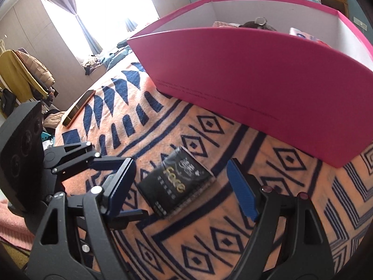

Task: Organize objects
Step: 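Reach down toward the black tissue pack on the blanket with the right gripper, then grasp the black 'Face' tissue pack with the right gripper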

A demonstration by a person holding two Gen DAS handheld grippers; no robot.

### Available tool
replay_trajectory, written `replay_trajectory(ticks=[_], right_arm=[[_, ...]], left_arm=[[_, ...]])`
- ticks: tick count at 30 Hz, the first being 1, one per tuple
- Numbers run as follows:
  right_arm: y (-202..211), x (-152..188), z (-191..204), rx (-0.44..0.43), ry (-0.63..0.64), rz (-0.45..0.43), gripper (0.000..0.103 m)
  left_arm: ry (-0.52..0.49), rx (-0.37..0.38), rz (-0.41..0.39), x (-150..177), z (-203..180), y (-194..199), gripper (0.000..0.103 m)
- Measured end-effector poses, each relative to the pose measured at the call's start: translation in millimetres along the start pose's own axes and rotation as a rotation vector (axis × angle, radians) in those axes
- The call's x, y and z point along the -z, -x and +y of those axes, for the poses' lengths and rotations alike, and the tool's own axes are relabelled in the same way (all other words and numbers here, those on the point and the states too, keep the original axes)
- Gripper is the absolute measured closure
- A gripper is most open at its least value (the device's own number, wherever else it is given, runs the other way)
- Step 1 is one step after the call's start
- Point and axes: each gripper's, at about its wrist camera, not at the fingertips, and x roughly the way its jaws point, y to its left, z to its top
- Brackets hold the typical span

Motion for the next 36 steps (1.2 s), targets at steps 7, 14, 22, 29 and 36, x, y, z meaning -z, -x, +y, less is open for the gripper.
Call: replay_trajectory(ticks=[7,14,22,29,36], right_arm=[[-8,2,-1,-0.019,0.006,0.027,0.032],[5,16,-5,-0.017,-0.026,0.031,0.037],[24,39,-7,-0.014,-0.085,0.027,0.042],[41,62,-5,-0.021,-0.112,0.023,0.042],[49,64,-17,0.004,-0.169,-0.030,0.046]], left_arm=[[0.015,-0.010,-0.005,0,7,3,0.056],[0.027,-0.010,-0.006,-1,9,1,0.060],[0.040,0.020,-0.001,-10,6,-4,0.067],[0.046,0.077,0.009,-12,0,-6,0.067],[0.072,0.143,0.011,-13,-1,-4,0.067]])
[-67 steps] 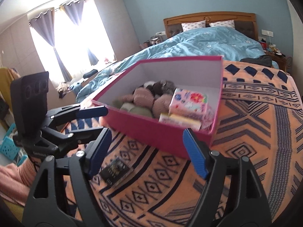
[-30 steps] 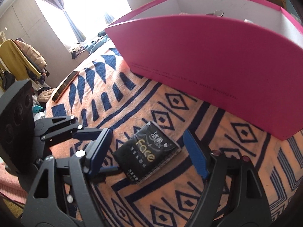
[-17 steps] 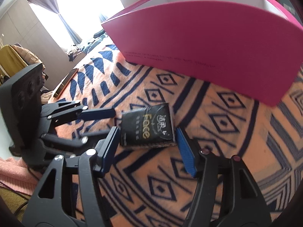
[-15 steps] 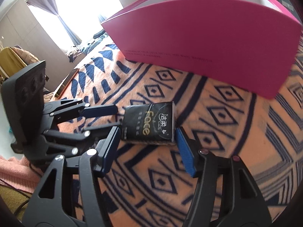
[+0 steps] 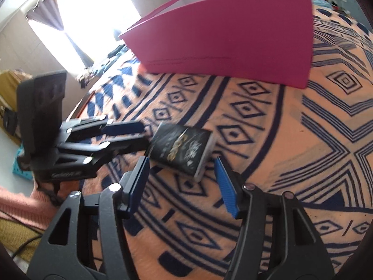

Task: Organize objects
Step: 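Grasp the black 'Face' tissue pack with the right gripper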

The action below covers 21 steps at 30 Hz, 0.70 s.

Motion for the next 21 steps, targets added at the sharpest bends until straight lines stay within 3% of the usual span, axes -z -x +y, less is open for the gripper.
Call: replay_trajectory(ticks=[5,13,21], right_arm=[[-2,-4,-11,0.002,-0.050,-0.028,0.058],[-7,-6,-15,-0.015,-0.080,-0.037,0.064],[-1,-3,-18,-0.023,-0.073,-0.035,0.070]], left_arm=[[-0.012,0.036,0.005,0,-9,0,0.067],[-0.007,0.083,0.027,0,-18,-5,0.067],[0.006,0.108,0.047,0,-22,-13,0.075]])
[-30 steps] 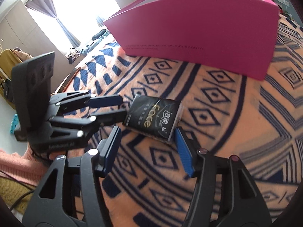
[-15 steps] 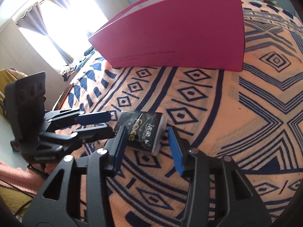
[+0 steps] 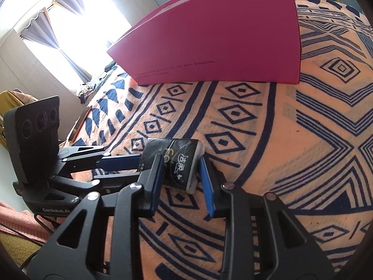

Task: Organize objects
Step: 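Grasp the black 'Face' tissue pack with the right gripper, then lift the black tissue pack and carry it toward the pink box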

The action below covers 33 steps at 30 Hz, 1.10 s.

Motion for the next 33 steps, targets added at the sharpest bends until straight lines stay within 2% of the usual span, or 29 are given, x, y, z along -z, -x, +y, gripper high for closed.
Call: replay_trajectory(ticks=[33], right_arm=[[13,-4,15,0.015,0.032,-0.060,0.070]], left_arm=[[-0.034,-0.021,-0.064,-8,-8,16,0.075]])
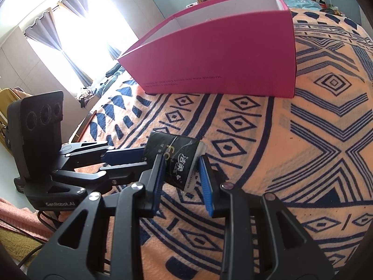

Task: Organize objects
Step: 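Lift the black tissue pack and carry it toward the pink box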

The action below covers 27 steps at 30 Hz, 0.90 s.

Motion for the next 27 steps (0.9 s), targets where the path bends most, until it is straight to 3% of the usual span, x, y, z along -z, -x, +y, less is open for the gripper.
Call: replay_trajectory(ticks=[27], right_arm=[[24,-32,15,0.021,0.076,-0.095,0.070]], left_arm=[[-0.070,-0.025,-0.089,-36,-11,20,0.075]])
